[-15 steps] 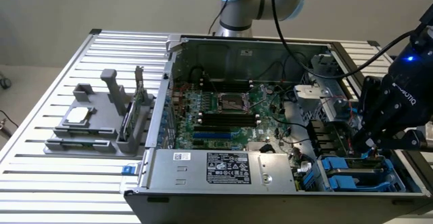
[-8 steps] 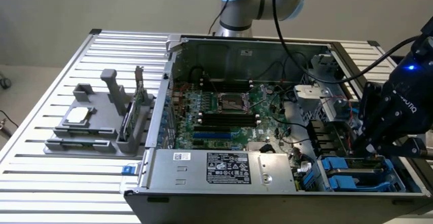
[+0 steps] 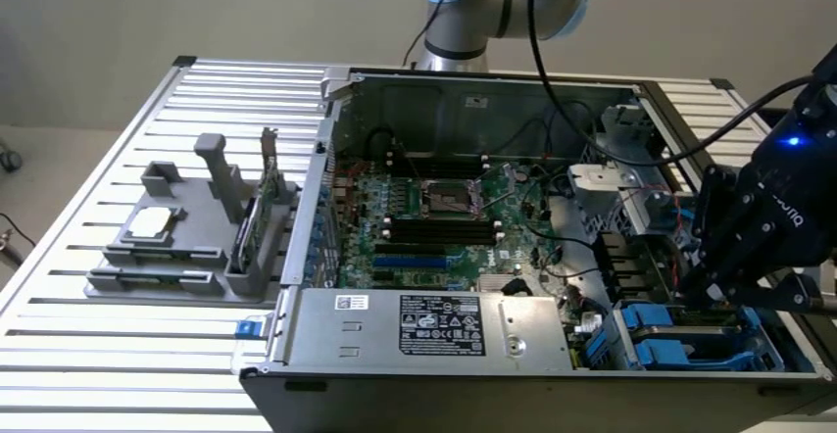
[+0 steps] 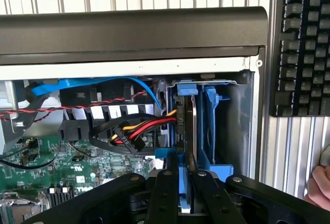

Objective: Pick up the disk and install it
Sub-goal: 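Insert the second disk wire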

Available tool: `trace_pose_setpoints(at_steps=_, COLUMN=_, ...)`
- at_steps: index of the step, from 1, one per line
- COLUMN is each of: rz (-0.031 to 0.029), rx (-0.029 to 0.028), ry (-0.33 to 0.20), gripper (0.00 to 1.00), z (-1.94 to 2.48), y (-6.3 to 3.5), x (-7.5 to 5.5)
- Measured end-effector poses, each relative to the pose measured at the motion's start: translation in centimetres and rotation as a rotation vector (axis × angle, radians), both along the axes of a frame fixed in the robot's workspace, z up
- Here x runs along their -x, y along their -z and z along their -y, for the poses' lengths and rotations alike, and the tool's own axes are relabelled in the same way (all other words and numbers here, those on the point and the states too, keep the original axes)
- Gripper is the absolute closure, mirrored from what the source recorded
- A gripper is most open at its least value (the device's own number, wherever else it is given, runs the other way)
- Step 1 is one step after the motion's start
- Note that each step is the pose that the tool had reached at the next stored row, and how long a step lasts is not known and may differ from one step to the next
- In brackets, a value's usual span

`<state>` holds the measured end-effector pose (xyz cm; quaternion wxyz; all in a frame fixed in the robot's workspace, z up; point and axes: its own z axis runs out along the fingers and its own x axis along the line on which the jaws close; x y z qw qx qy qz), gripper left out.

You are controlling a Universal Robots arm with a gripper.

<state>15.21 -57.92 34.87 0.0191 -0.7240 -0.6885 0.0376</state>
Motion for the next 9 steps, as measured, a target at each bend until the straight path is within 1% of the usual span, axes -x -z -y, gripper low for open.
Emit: trace_pose_setpoints(at_steps=9, rz=0.0005, rx=-0.0082, ry=-0.005, gripper=0.84, z=0.05, y=0.43, x=-0.24)
